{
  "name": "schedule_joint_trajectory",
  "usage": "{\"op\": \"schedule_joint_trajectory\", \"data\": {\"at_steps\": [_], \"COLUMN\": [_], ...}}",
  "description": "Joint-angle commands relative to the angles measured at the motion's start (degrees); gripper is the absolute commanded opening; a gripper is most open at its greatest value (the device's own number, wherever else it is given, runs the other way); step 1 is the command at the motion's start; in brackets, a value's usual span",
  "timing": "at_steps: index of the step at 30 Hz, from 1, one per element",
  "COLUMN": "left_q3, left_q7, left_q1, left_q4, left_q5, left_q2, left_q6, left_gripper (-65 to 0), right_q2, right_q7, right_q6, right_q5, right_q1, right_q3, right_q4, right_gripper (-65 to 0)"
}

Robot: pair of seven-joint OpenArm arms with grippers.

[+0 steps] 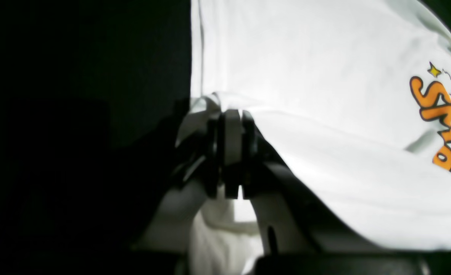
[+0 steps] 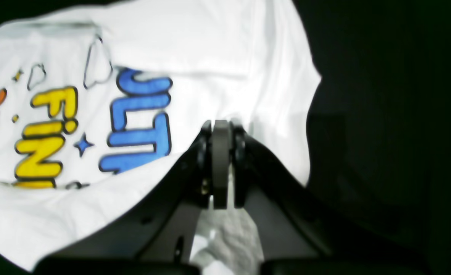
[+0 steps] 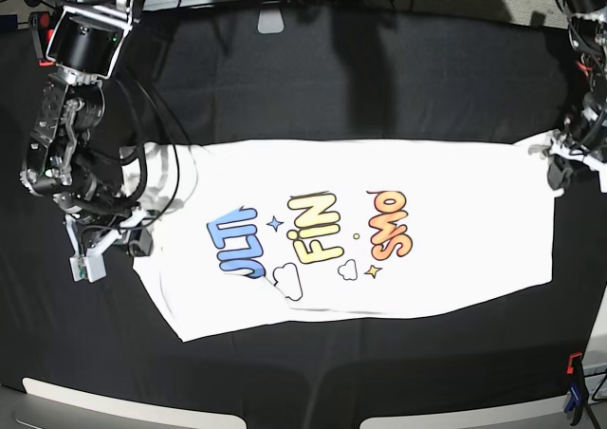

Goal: Layout the t-shirt on the table in an organized manner, then fold the t-shirt properly
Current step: 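Lower the shirt flat onto the table with both grippers, then grasp the shirt edge with both grippers at opposite corners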

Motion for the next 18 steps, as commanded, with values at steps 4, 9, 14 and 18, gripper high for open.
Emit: {"op": "schedule_joint_trajectory", "data": {"at_steps": [4,9,14,18], "left_q3": [-0.28,-0.28,-0.28,-0.28], "left_q7": [-1.84,-1.84,-2.73,-2.84], "left_q1": [-1.42,-1.22,-1.22,-1.20], "left_q4": [0.92,0.92,0.92,0.92], "left_q5": [-1.07,1.64,1.51,3.17], "left_q2": [-1.29,-1.29,-1.44,-1.44], "left_q6": [-0.20,-0.20,-0.17,-0.15], "left_gripper": [-65.0,-65.0,-65.0,-65.0], "right_q2": [0.83,0.81,0.83,0.83], "right_q7": [1.60,1.05,0.35,0.35], "right_q6": [0.11,0.11,0.11,0.11], "right_q5": [1.05,1.07,1.05,1.05], "right_q1": [2.27,2.27,2.25,2.25], "right_q3": [-0.79,-2.01,-2.01,-2.01], "right_q4": [1.01,1.01,1.01,1.01], "right_gripper": [-65.0,-65.0,-65.0,-65.0]}}
